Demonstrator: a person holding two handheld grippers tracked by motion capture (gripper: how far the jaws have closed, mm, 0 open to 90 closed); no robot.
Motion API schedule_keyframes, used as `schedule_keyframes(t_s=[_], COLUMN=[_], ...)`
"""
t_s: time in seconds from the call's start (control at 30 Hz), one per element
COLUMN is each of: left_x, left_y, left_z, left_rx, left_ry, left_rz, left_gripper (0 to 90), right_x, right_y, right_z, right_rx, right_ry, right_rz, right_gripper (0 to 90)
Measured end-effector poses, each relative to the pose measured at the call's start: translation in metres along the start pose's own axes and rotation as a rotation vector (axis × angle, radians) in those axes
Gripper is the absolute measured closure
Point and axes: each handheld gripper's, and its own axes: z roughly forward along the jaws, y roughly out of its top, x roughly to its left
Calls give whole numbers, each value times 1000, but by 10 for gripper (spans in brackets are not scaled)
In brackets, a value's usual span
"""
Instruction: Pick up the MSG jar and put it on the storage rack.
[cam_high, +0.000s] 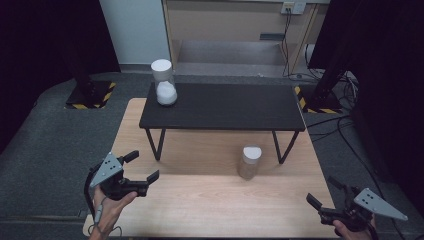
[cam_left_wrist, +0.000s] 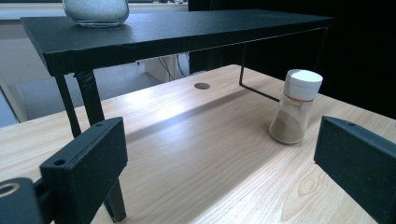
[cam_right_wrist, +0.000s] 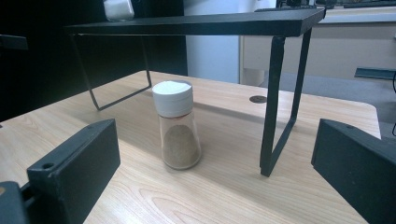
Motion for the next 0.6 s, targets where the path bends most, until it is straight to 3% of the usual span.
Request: schedule_keyframes(t_s=[0.6], left_x=[2], left_y=[-4], left_z=[-1], left_rx=[-22], left_ry=[-27], left_rz=[-11], left_gripper=[13], right_x=[-1], right_y=[0], right_z=[1], right_rx=[-3], right_ry=[2], right_rz=[-2], right_gripper=[16])
